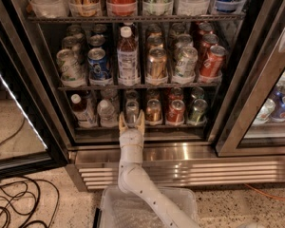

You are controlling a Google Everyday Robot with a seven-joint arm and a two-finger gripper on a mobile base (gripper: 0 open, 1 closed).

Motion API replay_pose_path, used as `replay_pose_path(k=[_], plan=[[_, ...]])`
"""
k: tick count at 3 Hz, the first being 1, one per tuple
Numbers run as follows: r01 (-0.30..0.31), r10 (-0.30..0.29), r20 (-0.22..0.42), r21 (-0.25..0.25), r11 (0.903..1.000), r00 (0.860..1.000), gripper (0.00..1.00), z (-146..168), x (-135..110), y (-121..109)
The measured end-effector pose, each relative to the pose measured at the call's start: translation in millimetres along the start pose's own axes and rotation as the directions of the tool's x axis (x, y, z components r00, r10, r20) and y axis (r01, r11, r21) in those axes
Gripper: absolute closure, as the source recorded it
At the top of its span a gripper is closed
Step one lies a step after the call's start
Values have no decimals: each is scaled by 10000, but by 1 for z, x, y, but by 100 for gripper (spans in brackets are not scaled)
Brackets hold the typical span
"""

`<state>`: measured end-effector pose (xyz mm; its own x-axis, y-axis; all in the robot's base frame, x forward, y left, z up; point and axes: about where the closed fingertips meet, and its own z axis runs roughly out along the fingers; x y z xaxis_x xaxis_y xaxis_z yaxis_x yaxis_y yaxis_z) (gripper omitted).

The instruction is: Pick redbull can from bottom shelf of fridge

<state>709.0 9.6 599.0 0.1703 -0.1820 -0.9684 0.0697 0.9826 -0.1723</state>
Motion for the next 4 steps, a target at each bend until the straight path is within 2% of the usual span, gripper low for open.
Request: replay_pose_path(k=[1,3,4], plan=[[98,-97,-38,74,9999,9999,40,3,4,-3],[193,-193,27,-52,9998,9998,83,4,8,-7],[124,-120,180,-263,9996,9998,100,1,6,-8]])
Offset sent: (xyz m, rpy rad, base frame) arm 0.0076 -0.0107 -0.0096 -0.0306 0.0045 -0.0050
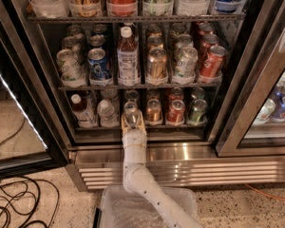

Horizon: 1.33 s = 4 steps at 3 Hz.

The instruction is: Pick redbull can from bottom shelf of fridge

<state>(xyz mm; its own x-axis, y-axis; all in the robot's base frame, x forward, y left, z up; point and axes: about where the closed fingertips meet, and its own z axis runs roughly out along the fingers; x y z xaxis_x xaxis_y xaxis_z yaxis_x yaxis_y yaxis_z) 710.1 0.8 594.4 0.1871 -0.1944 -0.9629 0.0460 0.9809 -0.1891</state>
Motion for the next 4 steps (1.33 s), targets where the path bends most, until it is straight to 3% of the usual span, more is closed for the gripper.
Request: replay_pose_path(k=[1,3,4], plan=[[-140,161,569,-373,9992,9983,100,-12,-15,-3],[-437,675,2111,-1155,9923,9751,100,-31,-73,-19],[-517,1054,2423,-2184,9745,9645,100,-45,-100,-27]])
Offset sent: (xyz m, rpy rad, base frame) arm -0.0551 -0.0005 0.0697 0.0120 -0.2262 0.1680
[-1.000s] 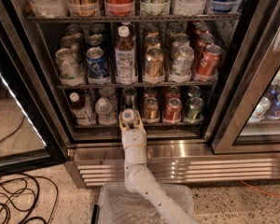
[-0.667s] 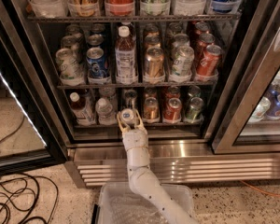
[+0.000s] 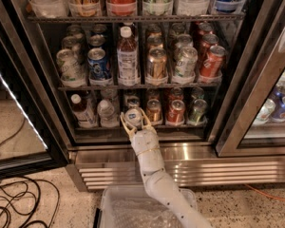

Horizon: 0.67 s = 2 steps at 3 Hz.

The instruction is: Pick redbull can from bottom shelf of fridge

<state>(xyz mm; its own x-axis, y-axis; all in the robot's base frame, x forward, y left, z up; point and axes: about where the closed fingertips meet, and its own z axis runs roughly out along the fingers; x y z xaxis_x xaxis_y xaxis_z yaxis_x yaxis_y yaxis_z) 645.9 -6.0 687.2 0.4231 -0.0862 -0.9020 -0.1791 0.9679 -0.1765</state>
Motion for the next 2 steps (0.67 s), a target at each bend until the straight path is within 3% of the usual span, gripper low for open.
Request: replay_pose_path(k=[1,2], plan=[[-1286,1225,-552,-1251,9838,9909,100,-14,-7,-23],[-2633,2313,-1665,-2066,9423,9585,100,-27,-4,-61]])
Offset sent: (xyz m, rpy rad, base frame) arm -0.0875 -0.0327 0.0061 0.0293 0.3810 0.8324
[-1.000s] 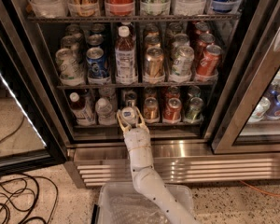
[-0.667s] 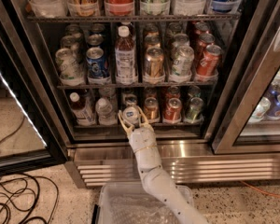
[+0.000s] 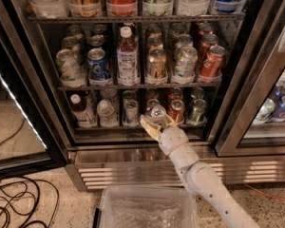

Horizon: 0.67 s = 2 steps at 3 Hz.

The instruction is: Pick redbull can from bottom shelf of fridge

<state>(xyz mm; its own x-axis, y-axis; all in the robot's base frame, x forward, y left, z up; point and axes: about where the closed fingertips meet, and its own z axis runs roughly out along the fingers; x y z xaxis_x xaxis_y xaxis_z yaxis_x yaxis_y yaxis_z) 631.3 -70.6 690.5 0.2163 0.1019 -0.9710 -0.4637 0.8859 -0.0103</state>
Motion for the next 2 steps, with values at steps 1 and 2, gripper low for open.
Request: replay_pose_path(k=[1,2], plan=[[-499,453,-632,-739,9960,9970,100,-13,-18,-31],[-169,67,-685,-1495,9886,9976,100,-18,-53,-51]])
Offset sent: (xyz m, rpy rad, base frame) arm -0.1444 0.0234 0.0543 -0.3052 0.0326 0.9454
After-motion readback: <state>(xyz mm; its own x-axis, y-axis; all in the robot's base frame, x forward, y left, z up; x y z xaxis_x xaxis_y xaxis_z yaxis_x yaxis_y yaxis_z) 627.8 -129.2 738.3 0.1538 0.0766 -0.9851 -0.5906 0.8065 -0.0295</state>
